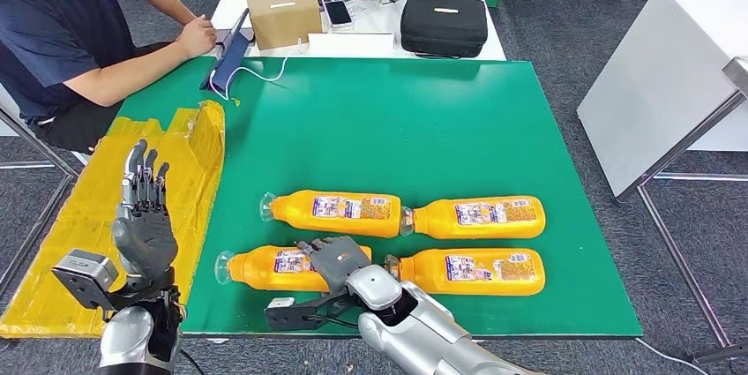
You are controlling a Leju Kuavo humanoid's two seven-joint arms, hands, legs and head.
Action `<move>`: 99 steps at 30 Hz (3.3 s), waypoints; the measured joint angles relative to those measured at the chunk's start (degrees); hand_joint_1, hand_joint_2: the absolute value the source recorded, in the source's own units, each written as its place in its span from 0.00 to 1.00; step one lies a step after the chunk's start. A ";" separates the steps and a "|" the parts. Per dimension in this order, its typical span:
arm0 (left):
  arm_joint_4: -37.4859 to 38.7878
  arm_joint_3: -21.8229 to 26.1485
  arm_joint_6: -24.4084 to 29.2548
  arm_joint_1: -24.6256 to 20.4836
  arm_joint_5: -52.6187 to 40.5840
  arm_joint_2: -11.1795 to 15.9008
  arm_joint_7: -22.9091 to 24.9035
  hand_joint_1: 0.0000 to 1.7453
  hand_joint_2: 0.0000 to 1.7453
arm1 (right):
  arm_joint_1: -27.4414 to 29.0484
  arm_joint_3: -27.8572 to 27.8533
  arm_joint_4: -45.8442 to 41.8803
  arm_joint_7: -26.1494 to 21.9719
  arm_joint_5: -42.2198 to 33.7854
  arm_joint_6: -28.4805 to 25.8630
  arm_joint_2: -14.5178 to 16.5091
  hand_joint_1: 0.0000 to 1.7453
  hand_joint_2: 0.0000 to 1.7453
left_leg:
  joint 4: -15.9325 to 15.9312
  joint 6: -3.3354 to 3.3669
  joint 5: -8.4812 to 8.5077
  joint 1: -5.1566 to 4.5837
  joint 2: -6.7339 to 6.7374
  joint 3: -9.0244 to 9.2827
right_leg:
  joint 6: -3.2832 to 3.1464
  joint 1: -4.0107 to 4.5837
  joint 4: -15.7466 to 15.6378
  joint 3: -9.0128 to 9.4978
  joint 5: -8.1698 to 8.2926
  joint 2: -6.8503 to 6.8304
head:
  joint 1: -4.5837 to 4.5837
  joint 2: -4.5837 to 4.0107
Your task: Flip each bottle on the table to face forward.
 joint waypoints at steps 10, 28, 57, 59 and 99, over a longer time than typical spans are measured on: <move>0.00 0.68 -0.81 0.25 4.17 -0.11 0.90 0.00 0.00 | -0.50 -1.51 0.14 -4.42 -7.33 -0.79 -0.86 1.00 1.00 | 0.00 0.02 0.01 0.00 -0.01 0.06 | 0.00 0.00 0.00 0.07 0.00 0.00 | 0.01 0.00; -3.89 -1.19 1.52 7.82 19.14 -0.53 13.67 0.00 1.00 | 28.20 -22.41 -42.88 -33.58 -41.86 -19.22 -0.39 1.00 1.00 | 0.01 0.01 0.15 0.00 -0.04 -0.83 | -0.04 0.03 0.04 -0.40 0.18 -0.01 | 0.02 0.00; -9.09 -17.39 -10.95 12.23 19.03 2.04 12.08 0.00 1.00 | 22.56 -15.84 -32.20 -26.97 -34.14 -11.24 0.66 1.00 1.00 | 0.00 -0.04 0.35 0.01 -0.06 -1.02 | 0.00 0.06 0.05 -0.40 0.30 -0.02 | 0.02 0.00; -9.08 -17.48 -10.94 12.17 18.76 2.17 12.33 0.00 1.00 | 21.87 -14.95 -30.88 -26.66 -33.33 -10.99 0.73 1.00 1.00 | 0.00 -0.04 0.35 0.01 -0.05 -1.02 | 0.00 0.06 0.05 -0.41 0.30 -0.02 | 0.02 0.00; -2.62 -18.19 3.94 8.80 -10.87 8.05 14.72 1.00 1.00 | 17.20 -9.50 -22.81 -18.13 -20.20 -15.50 1.03 0.00 0.00 | 0.00 -0.04 0.39 0.02 -0.06 -1.05 | -0.04 0.07 0.06 -0.51 0.33 -0.02 | 0.03 0.00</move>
